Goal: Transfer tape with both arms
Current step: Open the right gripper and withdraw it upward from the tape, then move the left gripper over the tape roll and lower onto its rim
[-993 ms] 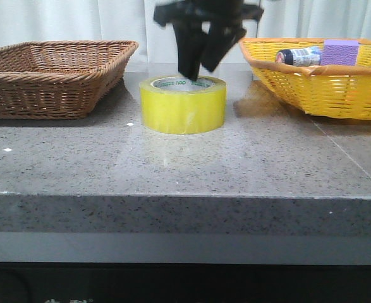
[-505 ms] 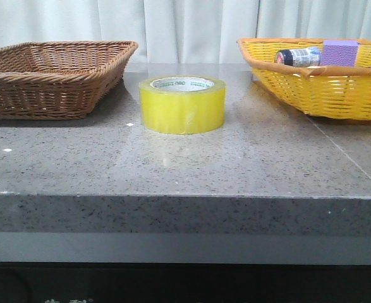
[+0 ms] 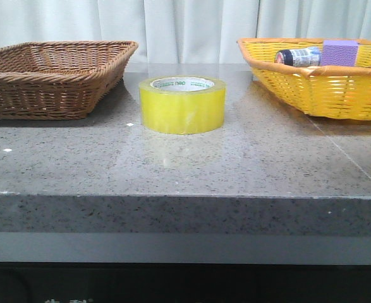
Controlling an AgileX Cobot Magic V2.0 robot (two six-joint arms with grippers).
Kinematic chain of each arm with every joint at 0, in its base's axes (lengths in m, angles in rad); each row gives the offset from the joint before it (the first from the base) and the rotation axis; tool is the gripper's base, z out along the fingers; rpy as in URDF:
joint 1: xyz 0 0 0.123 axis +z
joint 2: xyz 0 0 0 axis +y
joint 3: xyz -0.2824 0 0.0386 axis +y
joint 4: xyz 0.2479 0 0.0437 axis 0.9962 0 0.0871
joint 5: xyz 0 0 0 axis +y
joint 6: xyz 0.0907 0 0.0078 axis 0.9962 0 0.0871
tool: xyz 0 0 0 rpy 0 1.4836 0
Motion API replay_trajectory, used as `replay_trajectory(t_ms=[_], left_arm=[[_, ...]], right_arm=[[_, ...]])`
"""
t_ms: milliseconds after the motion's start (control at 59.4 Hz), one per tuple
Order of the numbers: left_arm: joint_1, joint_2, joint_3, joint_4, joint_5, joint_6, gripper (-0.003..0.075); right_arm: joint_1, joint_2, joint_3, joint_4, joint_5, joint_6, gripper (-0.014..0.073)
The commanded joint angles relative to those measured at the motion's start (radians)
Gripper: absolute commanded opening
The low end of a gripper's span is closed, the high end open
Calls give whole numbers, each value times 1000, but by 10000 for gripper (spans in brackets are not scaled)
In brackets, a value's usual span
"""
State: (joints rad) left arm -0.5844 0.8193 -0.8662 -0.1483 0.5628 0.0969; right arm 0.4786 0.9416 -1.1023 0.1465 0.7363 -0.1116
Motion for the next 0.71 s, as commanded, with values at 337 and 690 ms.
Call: replay_trajectory(t_ms=[337,690], left_arm=[[-8,-2,-30,-17,-68,-1,511],[-8,-2,-30,-17,-87,-1,511]], right_arm=[[-2,-254,230,17,-148,5,381],[-2,-254,230,18,-156,5,381]])
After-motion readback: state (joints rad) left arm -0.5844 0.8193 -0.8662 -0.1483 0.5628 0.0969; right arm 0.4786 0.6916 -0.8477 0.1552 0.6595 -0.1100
